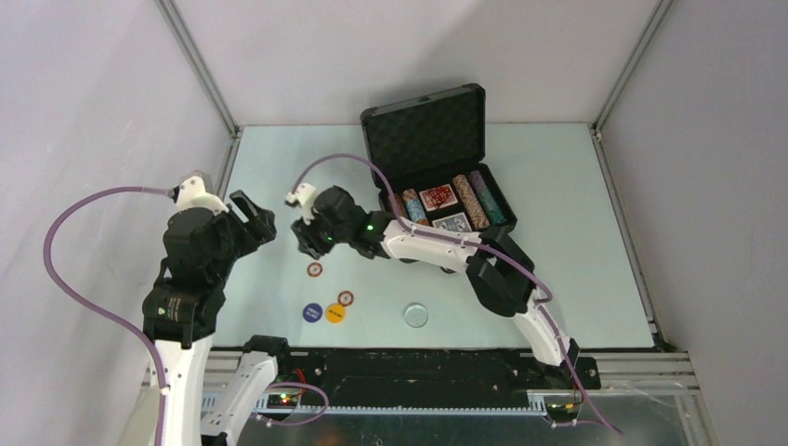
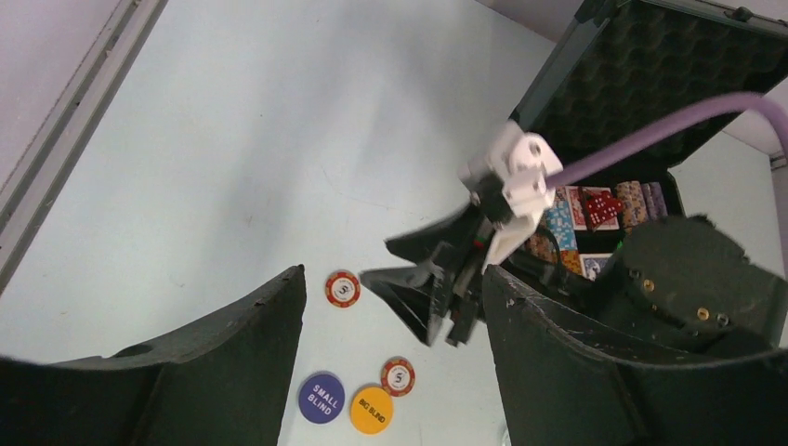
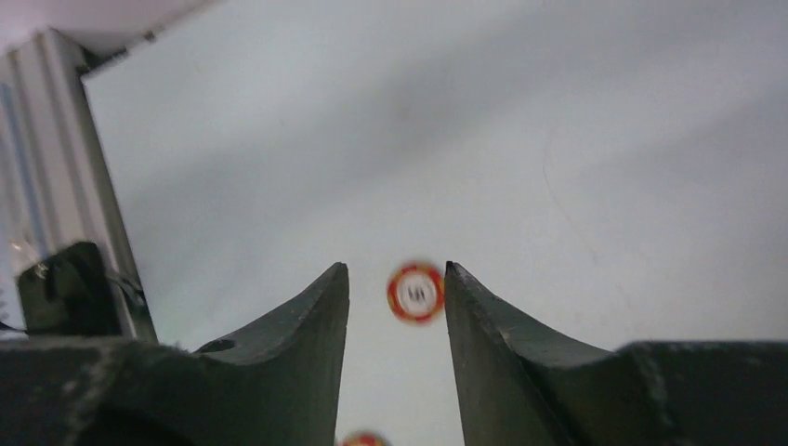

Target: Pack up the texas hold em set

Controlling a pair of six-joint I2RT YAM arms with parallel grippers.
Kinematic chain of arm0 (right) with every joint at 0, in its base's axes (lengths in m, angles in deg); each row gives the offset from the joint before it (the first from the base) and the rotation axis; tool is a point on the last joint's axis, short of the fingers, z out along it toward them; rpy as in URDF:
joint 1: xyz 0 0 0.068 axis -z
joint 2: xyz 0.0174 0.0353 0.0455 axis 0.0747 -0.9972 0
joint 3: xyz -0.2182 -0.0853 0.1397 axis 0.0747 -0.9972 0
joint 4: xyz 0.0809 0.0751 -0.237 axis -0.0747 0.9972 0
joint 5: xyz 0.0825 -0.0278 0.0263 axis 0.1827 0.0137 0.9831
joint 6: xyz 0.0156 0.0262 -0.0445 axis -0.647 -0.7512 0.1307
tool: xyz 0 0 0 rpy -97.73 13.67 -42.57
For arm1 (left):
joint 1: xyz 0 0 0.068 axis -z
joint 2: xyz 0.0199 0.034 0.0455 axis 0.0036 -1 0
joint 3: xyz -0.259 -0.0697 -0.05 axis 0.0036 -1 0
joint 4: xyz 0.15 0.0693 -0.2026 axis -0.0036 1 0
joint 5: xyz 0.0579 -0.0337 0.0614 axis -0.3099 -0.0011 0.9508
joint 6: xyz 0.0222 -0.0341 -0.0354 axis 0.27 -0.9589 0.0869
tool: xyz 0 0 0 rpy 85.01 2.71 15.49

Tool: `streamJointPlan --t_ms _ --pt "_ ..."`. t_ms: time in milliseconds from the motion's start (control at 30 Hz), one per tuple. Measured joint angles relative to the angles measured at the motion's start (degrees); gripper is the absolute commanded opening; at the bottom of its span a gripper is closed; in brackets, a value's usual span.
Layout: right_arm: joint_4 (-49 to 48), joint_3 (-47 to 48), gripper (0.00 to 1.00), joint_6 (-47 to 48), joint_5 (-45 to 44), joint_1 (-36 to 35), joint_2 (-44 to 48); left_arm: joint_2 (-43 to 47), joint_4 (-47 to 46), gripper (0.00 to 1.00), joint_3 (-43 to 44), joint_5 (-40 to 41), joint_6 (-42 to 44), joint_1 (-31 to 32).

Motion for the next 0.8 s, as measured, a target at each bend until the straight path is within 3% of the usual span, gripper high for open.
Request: streamJointPlan --t_ms 167,267,800 --pt "2.91 15.82 0.5 1.05 2.64 -0.61 -8.79 0.09 0.0 0.75 0.02 -0.96 0.0 0.0" --pt "5.09 20.61 0.49 1.97 4.0 -1.07 -13.9 0.26 0.0 0.75 0.02 -1.33 0.0 -0.02" --pt "4.17 15.17 0.4 7.45 6.21 -1.57 -18.97 0.92 0.02 0.75 0.02 -2.58 0.0 -0.02"
